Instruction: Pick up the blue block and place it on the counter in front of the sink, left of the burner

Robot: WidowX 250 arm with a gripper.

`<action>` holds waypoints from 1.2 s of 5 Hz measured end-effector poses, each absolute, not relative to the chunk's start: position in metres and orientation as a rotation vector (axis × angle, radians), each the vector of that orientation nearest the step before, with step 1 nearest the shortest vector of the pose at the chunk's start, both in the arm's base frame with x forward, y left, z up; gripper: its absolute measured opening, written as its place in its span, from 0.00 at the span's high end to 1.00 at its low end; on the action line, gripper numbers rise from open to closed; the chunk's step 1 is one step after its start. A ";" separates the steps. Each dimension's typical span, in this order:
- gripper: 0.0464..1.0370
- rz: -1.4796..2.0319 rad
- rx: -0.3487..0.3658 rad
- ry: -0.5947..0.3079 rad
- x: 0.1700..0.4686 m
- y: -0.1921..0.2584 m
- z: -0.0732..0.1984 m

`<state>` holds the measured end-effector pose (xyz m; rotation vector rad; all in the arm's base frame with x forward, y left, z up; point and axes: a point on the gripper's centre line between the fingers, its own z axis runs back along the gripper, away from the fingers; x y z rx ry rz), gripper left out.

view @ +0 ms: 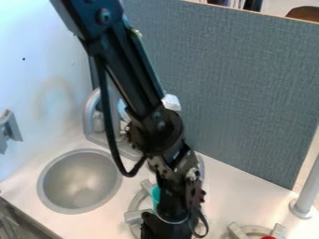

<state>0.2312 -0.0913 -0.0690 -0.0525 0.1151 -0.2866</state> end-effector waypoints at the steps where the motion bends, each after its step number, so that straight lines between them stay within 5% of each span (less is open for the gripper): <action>1: 0.04 -0.280 -0.043 0.111 0.235 -0.097 -0.073; 4: 0.10 -0.265 0.045 0.141 0.248 -0.118 -0.092; 5: 0.37 -0.258 0.069 0.160 0.251 -0.118 -0.096; 6: 0.41 -0.271 0.080 0.197 0.242 -0.112 -0.096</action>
